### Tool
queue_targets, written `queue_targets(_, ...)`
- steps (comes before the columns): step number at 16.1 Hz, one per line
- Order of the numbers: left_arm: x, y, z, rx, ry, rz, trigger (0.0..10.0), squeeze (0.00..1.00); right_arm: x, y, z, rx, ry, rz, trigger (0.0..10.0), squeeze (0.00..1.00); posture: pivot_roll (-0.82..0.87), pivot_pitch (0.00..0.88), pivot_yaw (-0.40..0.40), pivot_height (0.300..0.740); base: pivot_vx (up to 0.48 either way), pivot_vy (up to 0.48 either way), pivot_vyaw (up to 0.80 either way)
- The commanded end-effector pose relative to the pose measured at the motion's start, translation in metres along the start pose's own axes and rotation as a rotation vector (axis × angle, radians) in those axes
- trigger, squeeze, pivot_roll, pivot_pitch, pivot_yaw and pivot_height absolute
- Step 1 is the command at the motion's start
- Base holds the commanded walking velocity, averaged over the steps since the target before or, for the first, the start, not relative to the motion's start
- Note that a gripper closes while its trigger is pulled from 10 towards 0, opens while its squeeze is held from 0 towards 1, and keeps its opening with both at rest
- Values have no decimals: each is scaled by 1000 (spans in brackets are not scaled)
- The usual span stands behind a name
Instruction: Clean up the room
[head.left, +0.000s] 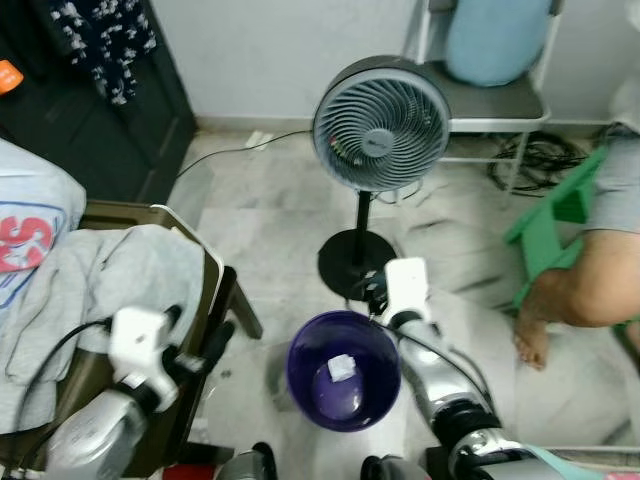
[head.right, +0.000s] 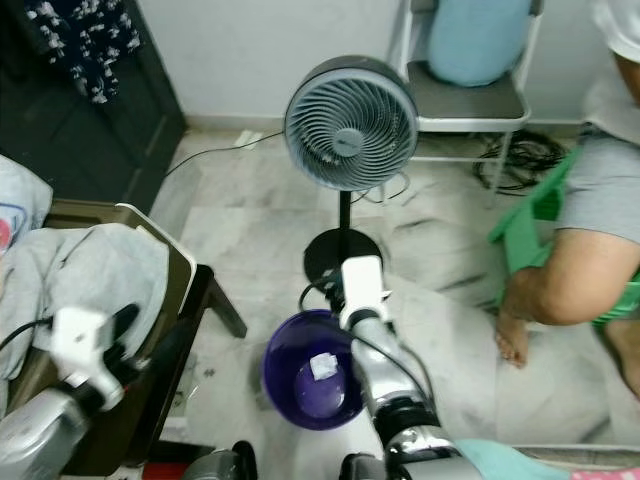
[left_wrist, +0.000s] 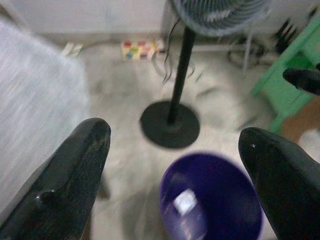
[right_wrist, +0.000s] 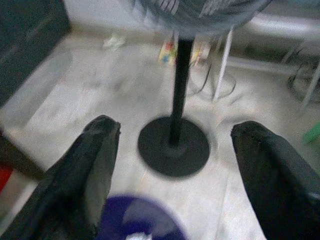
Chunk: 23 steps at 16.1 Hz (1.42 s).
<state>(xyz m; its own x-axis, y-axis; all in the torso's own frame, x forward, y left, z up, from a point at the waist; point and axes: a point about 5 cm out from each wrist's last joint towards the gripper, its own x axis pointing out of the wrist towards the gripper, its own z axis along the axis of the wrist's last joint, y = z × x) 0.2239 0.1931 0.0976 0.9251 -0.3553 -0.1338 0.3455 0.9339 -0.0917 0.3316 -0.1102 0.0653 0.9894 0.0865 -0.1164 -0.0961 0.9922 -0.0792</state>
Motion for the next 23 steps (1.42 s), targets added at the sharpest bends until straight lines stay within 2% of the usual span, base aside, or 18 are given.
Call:
queue_targets(1,3,0,-3,-14,2,14,10000,0,-1,0,10,11,-45,11,10000,1000,-69,88,42,740,0,0,0)
queue_targets(4,16,-5,2,-29,-41,19,10000,0,-9,-10,19,-3,-99,-6,10000,1000,-103,38,37,740,0,0,0)
queue_targets(5,17,-6,1,-40,-46,20,10000,0,-15,-14,19,-6,-107,-21,10000,1000,-105,19,31,740,0,0,0)
queue_targets(6,18,-8,0,-46,-63,37,10000,0,-29,-24,17,-4,-116,-47,10000,1000,-104,0,20,740,0,0,0)
queue_targets(10,26,-6,16,-53,-158,110,10000,0,-49,-43,24,-37,-146,-35,10000,1000,-128,0,9,740,0,0,0)
queue_targets(13,27,-15,22,-76,-199,111,10000,0,-54,-49,32,-80,-180,-44,10000,1000,-140,0,18,740,0,0,0)
queue_targets(15,28,-19,23,-78,-208,114,10000,0,-60,-51,41,-73,-218,-73,10000,1000,-131,0,16,740,0,0,0)
queue_targets(16,27,-18,20,-77,-203,132,10000,0,-62,-49,41,-92,-209,-72,10000,592,-133,0,12,740,0,0,0)
queue_targets(17,26,-17,18,-79,-195,150,10000,0,-64,-47,42,-93,-210,-64,10000,0,-131,0,9,740,0,0,0)
queue_targets(20,24,-18,14,-90,-178,157,10000,0,-67,-37,43,-199,-212,-12,10000,0,-139,0,14,740,0,0,267)
queue_targets(23,30,-23,14,-96,-177,144,10000,0,-67,-36,47,-192,-213,-29,10000,0,-152,0,21,740,0,0,800)
